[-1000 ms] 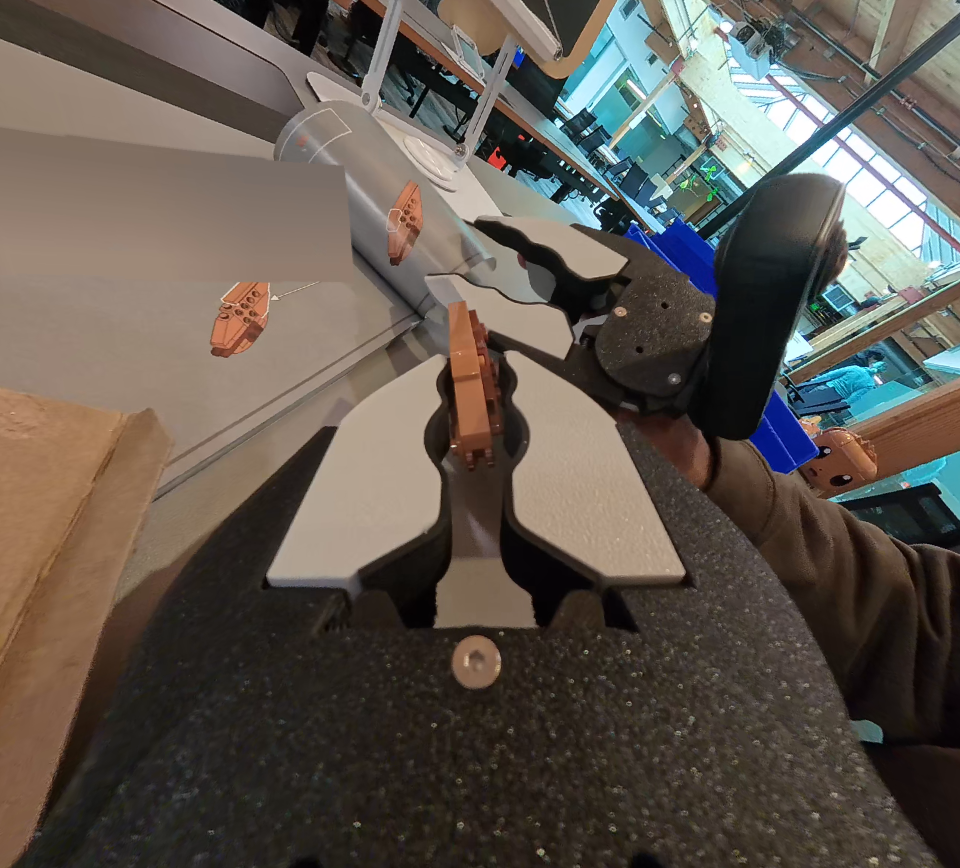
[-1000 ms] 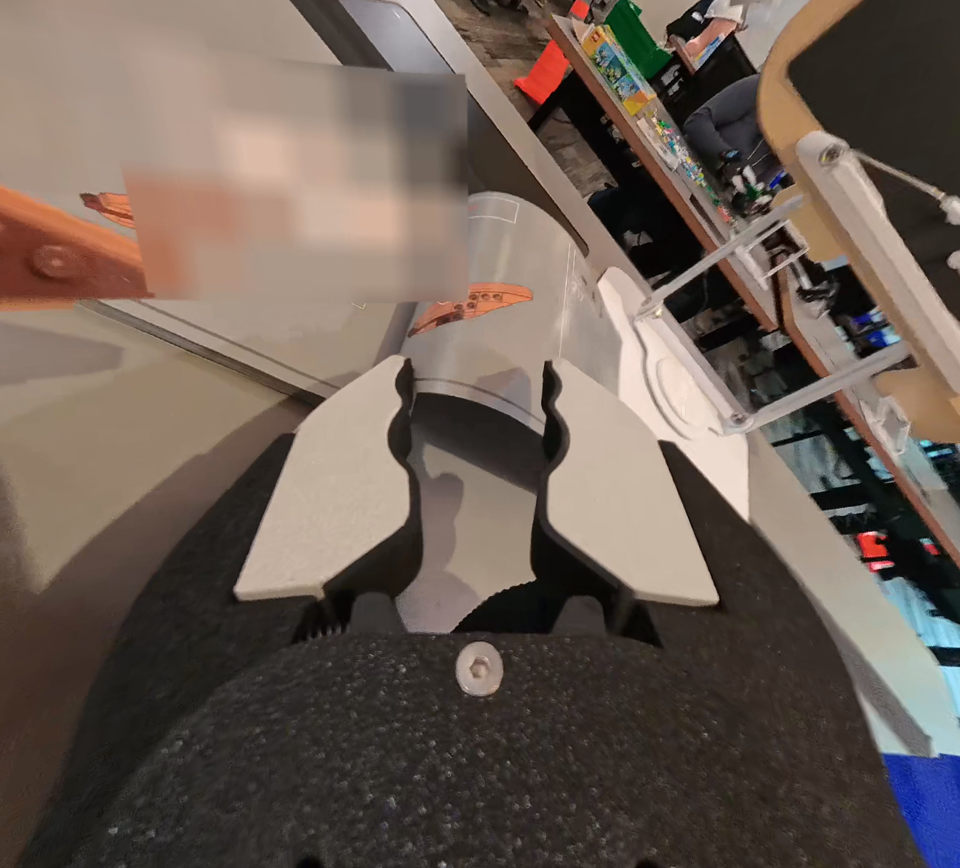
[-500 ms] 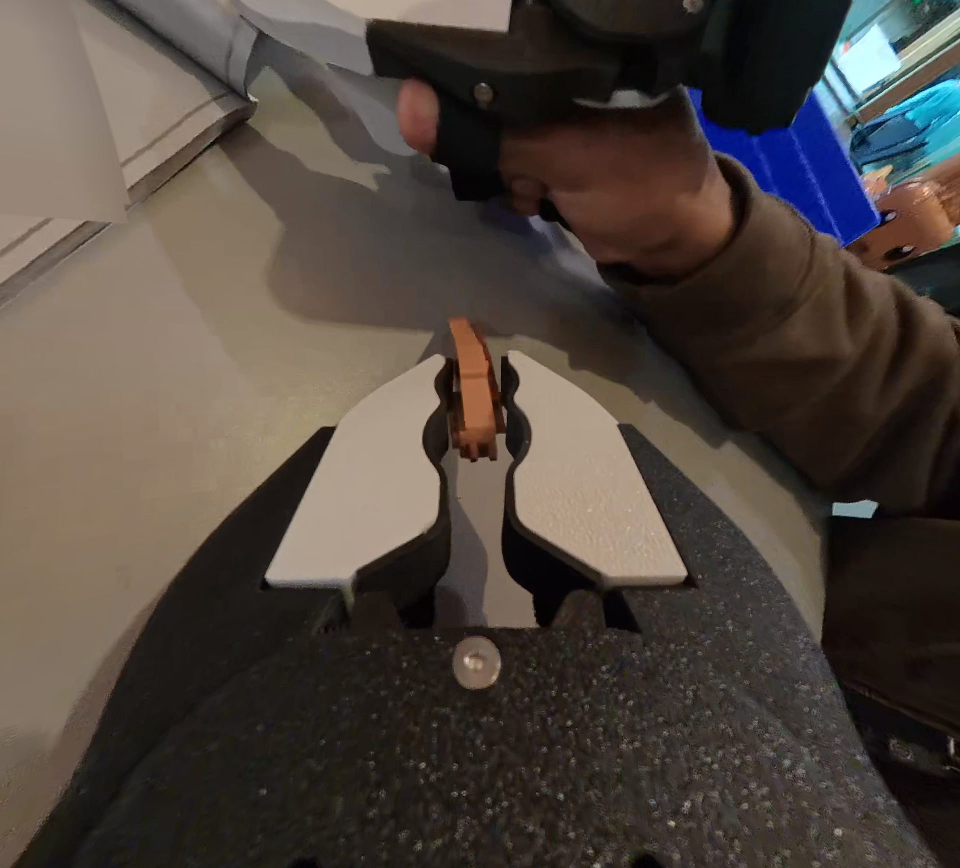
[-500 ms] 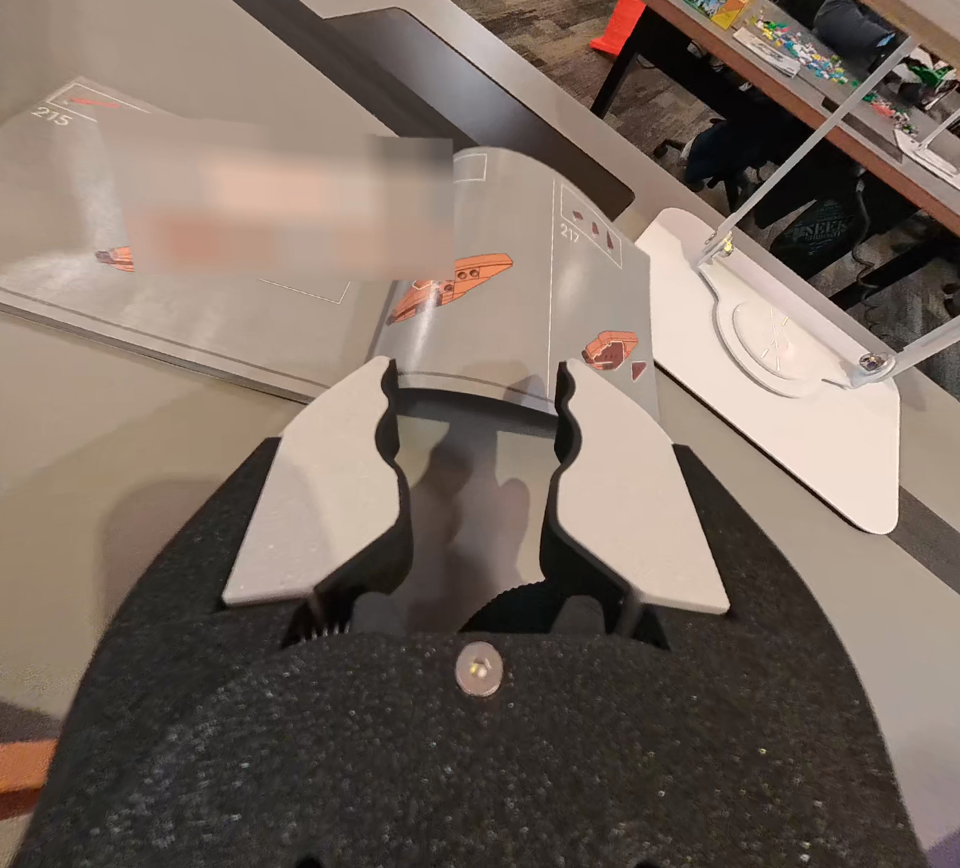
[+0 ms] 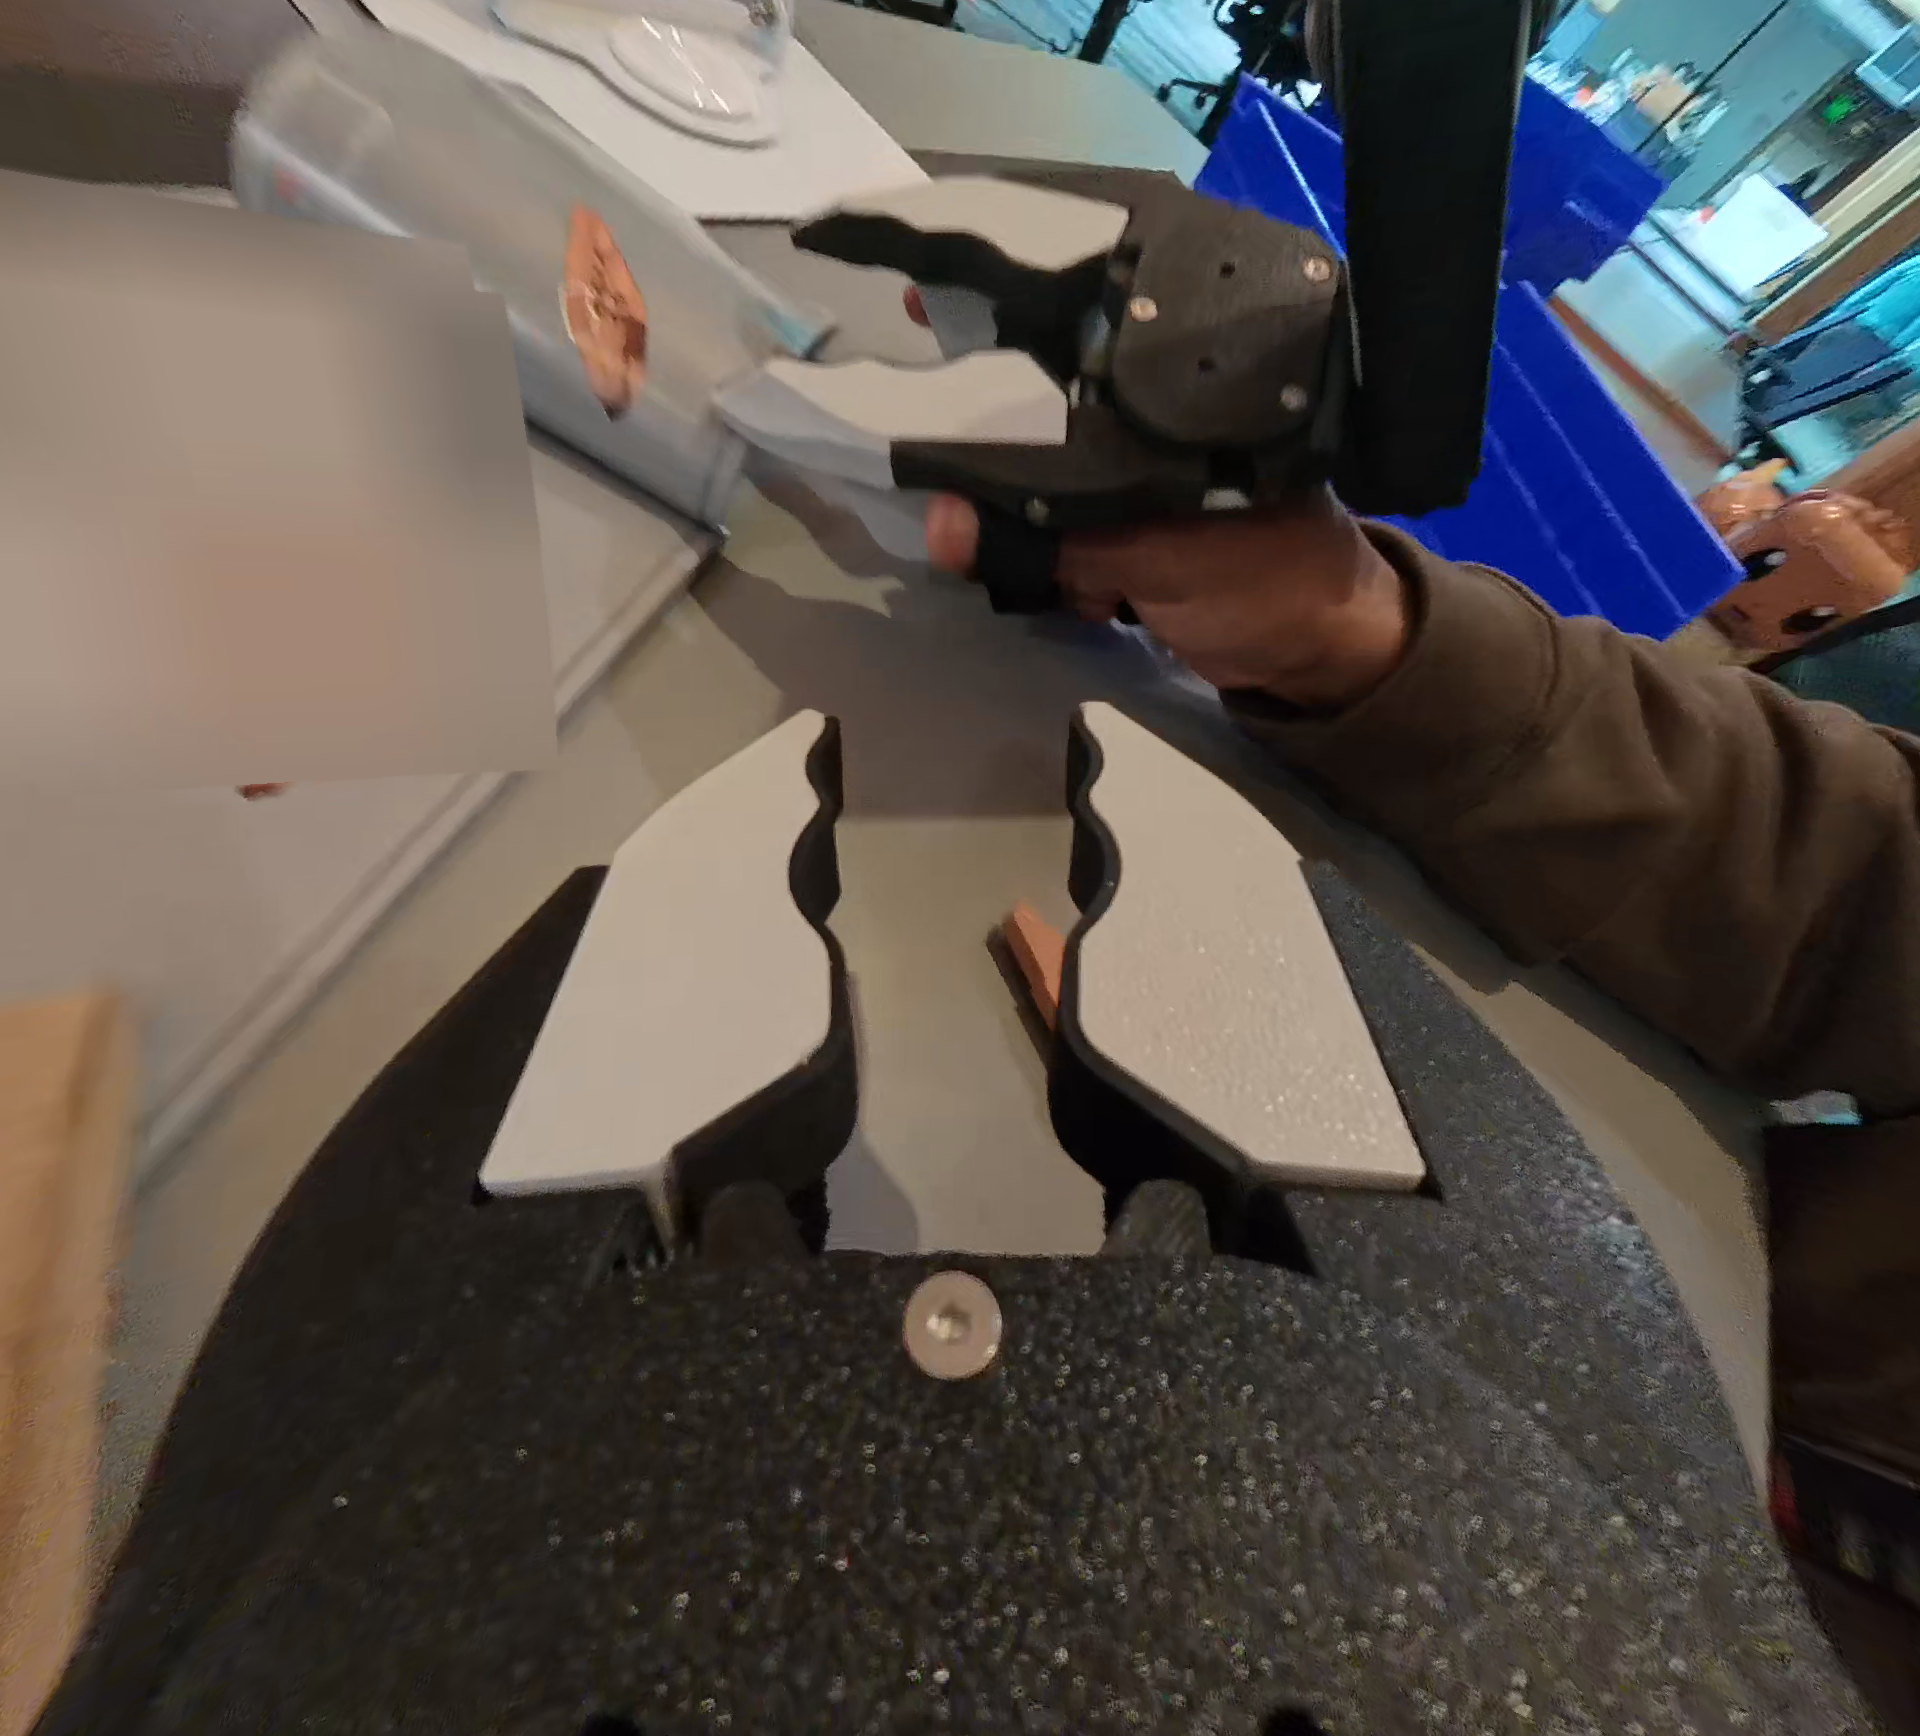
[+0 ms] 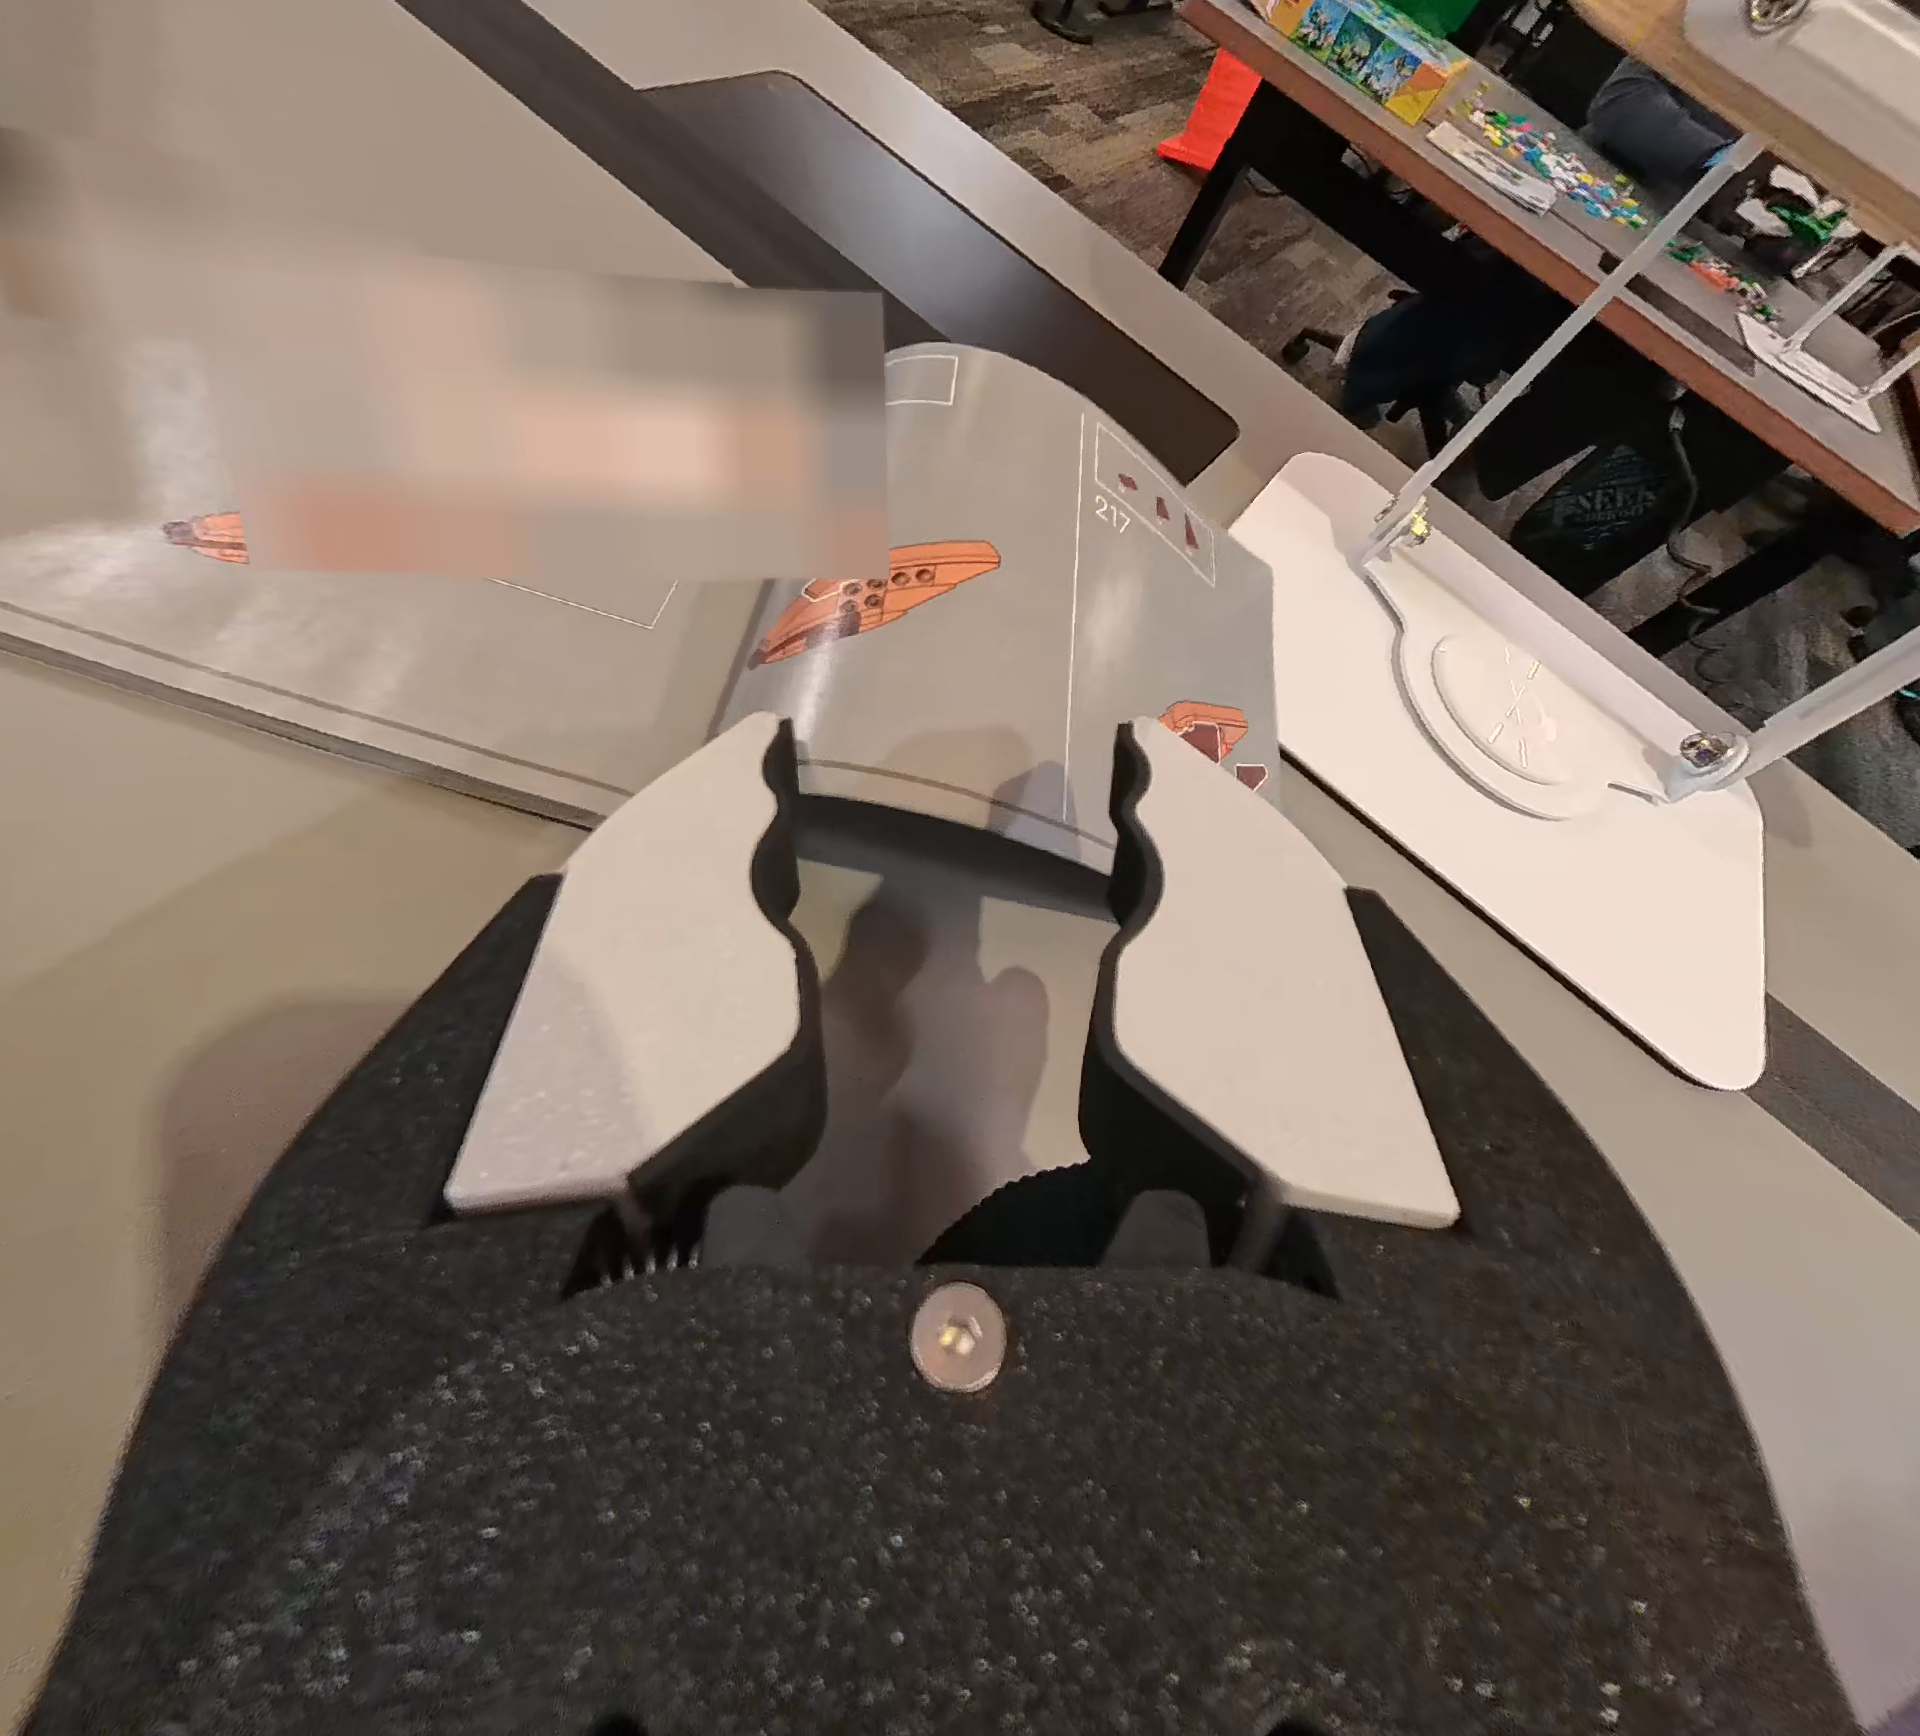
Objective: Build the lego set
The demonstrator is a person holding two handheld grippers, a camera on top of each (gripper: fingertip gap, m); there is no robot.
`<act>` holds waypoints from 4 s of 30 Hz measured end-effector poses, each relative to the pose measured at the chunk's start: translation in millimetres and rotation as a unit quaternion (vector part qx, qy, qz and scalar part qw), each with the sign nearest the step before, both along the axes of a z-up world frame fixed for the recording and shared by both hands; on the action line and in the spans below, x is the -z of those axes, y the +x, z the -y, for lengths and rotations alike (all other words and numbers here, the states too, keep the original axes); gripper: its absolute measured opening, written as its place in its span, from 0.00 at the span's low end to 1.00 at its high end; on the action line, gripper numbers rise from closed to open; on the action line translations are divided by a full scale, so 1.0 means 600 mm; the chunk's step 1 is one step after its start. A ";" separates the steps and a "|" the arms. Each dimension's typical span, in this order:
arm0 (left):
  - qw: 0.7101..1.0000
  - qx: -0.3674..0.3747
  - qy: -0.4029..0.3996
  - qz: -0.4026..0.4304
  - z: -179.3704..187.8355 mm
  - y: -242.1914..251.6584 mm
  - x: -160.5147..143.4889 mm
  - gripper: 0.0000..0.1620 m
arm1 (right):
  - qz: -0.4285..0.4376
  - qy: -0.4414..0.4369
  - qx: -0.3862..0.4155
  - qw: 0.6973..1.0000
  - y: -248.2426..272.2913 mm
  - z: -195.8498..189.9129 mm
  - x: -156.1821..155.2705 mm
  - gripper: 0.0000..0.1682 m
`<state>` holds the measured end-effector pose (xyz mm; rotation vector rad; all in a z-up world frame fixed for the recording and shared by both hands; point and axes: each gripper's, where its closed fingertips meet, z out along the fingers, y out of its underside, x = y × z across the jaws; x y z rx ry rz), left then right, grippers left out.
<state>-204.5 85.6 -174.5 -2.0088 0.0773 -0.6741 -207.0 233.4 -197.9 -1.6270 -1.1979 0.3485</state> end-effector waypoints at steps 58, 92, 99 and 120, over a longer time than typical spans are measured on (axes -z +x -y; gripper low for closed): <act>0.983 -0.108 -0.050 -0.143 -0.160 -0.083 0.068 0.25 | 0.006 -0.057 -0.003 0.998 -0.008 0.022 0.008 0.31; 0.981 -0.098 -0.067 -0.154 -0.158 -0.075 0.089 0.25 | -0.013 -0.127 -0.014 0.992 -0.015 0.024 0.023 0.29; 0.981 -0.099 -0.068 -0.154 -0.158 -0.077 0.090 0.25 | -0.015 -0.115 -0.005 0.993 -0.008 0.007 0.019 0.35; 0.980 -0.112 -0.075 -0.145 -0.142 -0.102 0.080 0.25 | -0.019 -0.091 -0.092 0.991 -0.055 0.061 0.003 0.33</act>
